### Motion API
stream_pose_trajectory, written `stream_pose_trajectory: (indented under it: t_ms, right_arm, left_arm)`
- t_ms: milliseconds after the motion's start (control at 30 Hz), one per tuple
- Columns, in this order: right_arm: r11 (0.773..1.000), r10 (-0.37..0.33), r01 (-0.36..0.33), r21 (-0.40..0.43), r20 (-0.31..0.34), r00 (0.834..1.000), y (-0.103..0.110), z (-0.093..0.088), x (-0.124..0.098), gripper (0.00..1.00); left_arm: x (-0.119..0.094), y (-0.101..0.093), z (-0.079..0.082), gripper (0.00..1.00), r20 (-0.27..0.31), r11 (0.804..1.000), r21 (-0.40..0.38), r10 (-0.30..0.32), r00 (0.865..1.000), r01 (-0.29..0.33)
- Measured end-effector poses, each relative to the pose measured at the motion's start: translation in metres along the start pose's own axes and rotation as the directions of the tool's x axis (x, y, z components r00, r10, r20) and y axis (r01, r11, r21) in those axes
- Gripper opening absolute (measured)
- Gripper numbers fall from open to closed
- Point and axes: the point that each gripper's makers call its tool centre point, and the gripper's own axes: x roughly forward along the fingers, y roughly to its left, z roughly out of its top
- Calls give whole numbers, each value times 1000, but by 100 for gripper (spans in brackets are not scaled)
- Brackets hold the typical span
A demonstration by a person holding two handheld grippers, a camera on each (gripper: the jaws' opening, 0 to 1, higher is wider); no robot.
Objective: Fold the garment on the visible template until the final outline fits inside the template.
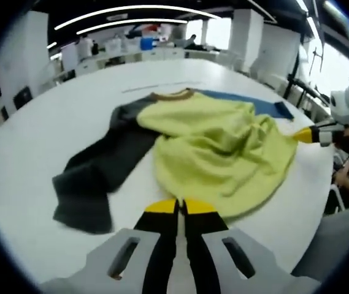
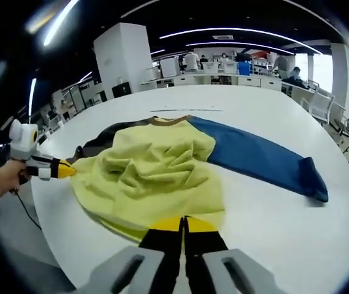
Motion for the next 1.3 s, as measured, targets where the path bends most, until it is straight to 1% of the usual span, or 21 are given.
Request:
stream_pose_trajectory:
  t_ms: [33, 300, 467, 633, 700, 900, 1167, 1300]
  right_arm:
    - [1000, -1, 1, 4, -3, 1000, 0, -2, -1, 0]
    - [1000, -1, 2, 23, -27, 1000, 4, -17, -11, 0]
    - [999, -3, 4, 40, -40, 999, 8, -25, -15, 0]
    - [999, -3, 5, 34, -59, 998, 12, -34, -19, 0]
    - [999, 1, 1, 33, -68, 998, 15, -38, -20, 0]
    - [999, -1, 4, 39, -77, 997, 18, -45, -25, 0]
    - [999, -5, 9, 41, -96, 995, 17, -53, -30, 0]
    - [998, 6, 1, 63, -113, 994, 17, -59, -28, 0]
  left_arm:
    - [-2, 0, -2, 0, 1, 1000, -12, 7, 1000, -7]
    - [-11, 0, -12, 0, -17, 1000, -19, 24, 1000, -24]
    - [-19, 1, -21, 0, -46, 998, -56, 37, 998, -39]
    - [-30, 0, -23, 0, -51, 997, -48, 49, 997, -52]
    - [-36, 0, -25, 0, -51, 996, -55, 65, 997, -68]
    - [-45, -7, -36, 0, -81, 995, -27, 91, 993, -93]
    - [-48, -10, -46, 0, -110, 995, -33, 89, 990, -93]
    - [-47, -9, -56, 0, -147, 996, 22, 85, 986, -82]
